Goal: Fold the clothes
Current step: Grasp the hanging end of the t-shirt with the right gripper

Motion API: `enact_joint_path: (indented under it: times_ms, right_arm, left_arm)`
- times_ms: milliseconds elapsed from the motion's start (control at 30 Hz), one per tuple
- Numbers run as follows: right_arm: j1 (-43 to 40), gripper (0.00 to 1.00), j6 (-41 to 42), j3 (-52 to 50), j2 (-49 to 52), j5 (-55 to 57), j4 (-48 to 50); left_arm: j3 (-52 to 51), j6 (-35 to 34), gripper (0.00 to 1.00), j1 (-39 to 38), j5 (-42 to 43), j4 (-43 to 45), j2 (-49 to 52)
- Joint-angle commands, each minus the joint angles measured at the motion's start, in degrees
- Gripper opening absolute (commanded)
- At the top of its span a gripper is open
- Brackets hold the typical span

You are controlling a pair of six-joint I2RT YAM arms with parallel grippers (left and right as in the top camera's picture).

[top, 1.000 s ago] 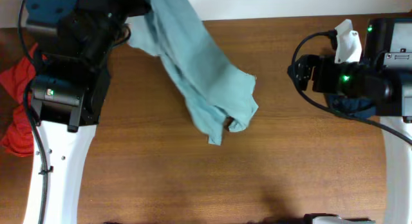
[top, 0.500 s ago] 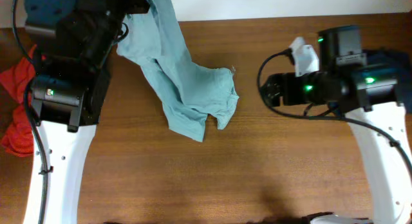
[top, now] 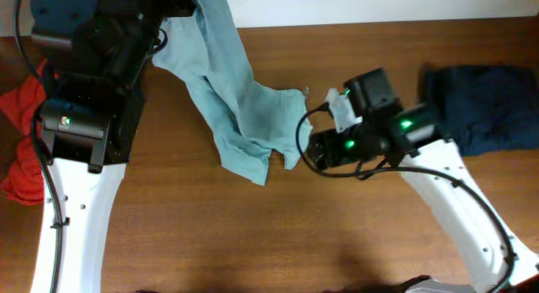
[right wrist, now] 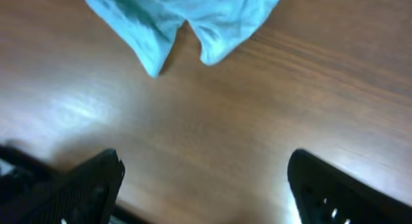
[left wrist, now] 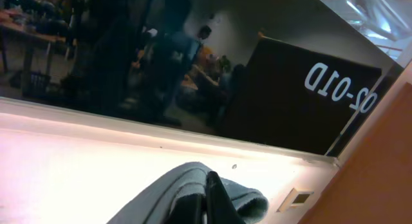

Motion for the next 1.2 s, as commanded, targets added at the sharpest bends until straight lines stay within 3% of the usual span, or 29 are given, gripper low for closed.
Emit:
enact_joint_path:
  times_ms: [0, 333, 700, 933, 1167]
  right_arm:
    - [2.75, 0.85, 2.32, -4.0, 0.04, 1.16, 2.67]
    - [7.04, 0.85, 7.34, -7.74, 0.04, 15.37, 8.5]
    - [7.06, 0.85, 14.08, -13.97, 1.95, 11.85, 21.46]
    - [7.06, 0.8, 30.21, -14.73, 11.41, 5.6, 33.86]
    - [7.08, 0.68, 40.19, -14.73, 21.18, 5.49, 36.94]
  left_arm:
    - [0.92, 1.16, 0.01, 0.2, -0.46, 0.61, -2.21]
    - [0.92, 1.14, 0.01, 0.2, -0.44, -1.31, -5.09]
    - [0.92, 1.99, 0.01, 0.2, -0.44, -4.42, -6.23]
    - [0.9, 2.03, 0.01, 0.2, -0.46, -6.97, -6.23]
    - [0.9, 4.37, 0.01, 0.2, -2.12, -9.31, -6.23]
